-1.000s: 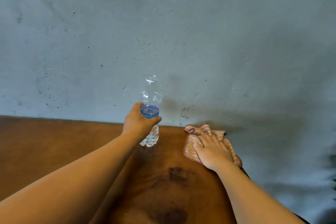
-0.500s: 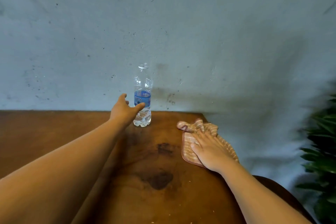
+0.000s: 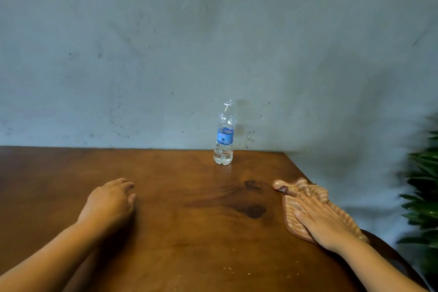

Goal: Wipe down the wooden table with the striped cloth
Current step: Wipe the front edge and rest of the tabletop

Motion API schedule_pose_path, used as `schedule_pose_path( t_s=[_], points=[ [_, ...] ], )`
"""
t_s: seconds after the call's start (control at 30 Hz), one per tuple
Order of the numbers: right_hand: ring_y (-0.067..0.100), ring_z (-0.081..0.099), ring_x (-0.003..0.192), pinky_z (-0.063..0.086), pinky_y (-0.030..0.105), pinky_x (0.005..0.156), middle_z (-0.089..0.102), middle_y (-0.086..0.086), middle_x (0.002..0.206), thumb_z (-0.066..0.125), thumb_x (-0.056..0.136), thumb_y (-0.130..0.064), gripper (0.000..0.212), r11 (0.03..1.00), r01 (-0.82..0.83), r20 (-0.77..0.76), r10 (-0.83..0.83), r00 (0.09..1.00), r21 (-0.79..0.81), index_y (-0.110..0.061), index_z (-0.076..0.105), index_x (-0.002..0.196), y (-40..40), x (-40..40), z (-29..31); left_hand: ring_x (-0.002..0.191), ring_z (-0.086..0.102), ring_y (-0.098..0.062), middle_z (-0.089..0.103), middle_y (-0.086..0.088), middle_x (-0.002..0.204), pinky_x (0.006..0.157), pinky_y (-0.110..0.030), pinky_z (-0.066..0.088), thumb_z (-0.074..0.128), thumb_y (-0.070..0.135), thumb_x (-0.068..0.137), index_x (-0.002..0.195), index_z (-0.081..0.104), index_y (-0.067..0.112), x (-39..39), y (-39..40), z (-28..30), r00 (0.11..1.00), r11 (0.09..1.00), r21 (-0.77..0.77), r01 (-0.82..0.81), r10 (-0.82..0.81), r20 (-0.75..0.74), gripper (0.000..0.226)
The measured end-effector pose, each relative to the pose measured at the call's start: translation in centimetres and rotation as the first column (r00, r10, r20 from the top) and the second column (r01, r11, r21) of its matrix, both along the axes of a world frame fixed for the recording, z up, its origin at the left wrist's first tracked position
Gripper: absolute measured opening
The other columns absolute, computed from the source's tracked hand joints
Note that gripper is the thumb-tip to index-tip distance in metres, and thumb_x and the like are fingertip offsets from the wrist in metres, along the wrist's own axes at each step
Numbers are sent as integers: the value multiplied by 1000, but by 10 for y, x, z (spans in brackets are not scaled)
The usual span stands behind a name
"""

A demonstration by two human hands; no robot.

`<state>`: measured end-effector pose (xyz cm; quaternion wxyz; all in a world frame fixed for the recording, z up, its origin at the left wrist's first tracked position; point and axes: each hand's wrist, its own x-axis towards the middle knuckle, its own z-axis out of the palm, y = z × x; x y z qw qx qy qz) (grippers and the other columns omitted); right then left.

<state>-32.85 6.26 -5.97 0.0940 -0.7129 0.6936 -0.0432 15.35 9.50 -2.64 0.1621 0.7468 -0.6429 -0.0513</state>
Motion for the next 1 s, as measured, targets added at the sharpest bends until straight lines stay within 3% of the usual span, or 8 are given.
schedule_pose_path(
  t_s=[0.17,0.33,0.47,0.6,0.7,0.8,0.9,1.0],
  points=[
    [15,-3,152,2,37,121,-5,-8,166,14,103,-55,59,994,100,-29,-101,994,-34,-33,3,157,-2,45,0,143,28,-17,28,1,157,116,-36,26,29,46,100,148,33,23,54,38,-22,987,991,53,-123,117,106,53],
    [22,-4,152,-2,42,123,-5,-1,166,9,103,-48,60,999,47,-24,-47,999,-20,-27,-3,158,-15,173,0,146,15,-17,20,2,159,118,-37,18,18,45,101,151,24,26,56,51,-45,978,981,44,-187,182,104,54],
    [27,1,151,0,44,121,1,1,166,14,104,-43,59,982,-181,-41,179,983,-61,-24,-1,158,-7,301,1,146,14,-16,20,2,159,118,-36,16,17,42,101,152,24,26,58,48,-46,979,983,15,-185,183,87,54],
    [23,0,152,-3,42,121,3,-2,166,15,103,-49,59,892,-448,-12,448,894,-56,-30,4,158,15,378,0,146,16,-15,21,3,159,118,-35,17,19,43,100,151,26,27,61,47,-49,976,981,1,-193,191,108,54],
    [14,-4,152,-6,37,121,2,-9,166,14,101,-56,61,838,-545,14,546,838,-26,-34,8,158,21,358,6,146,16,-15,21,3,159,118,-34,17,20,44,100,151,26,28,62,47,-51,975,981,2,-192,191,110,53],
    [4,-1,150,-6,33,121,9,-17,164,20,101,-55,58,837,-541,-14,542,840,-84,-36,20,155,14,301,8,146,15,-14,20,4,159,119,-33,16,19,45,100,152,24,28,62,48,-50,978,983,13,-183,180,108,54],
    [0,4,149,-2,32,121,15,-18,163,24,100,-56,57,900,-425,-61,421,905,-97,-38,26,153,-7,223,9,146,16,-14,21,3,159,118,-32,17,19,44,101,152,24,26,60,50,-49,976,983,6,-183,181,121,54],
    [2,1,149,-1,35,122,8,-19,163,22,101,-58,57,982,-176,-83,170,982,-65,-38,21,155,-16,133,13,146,16,-14,21,3,159,118,-32,17,19,44,101,152,24,26,59,50,-47,978,984,5,-178,176,112,54]
  ],
)
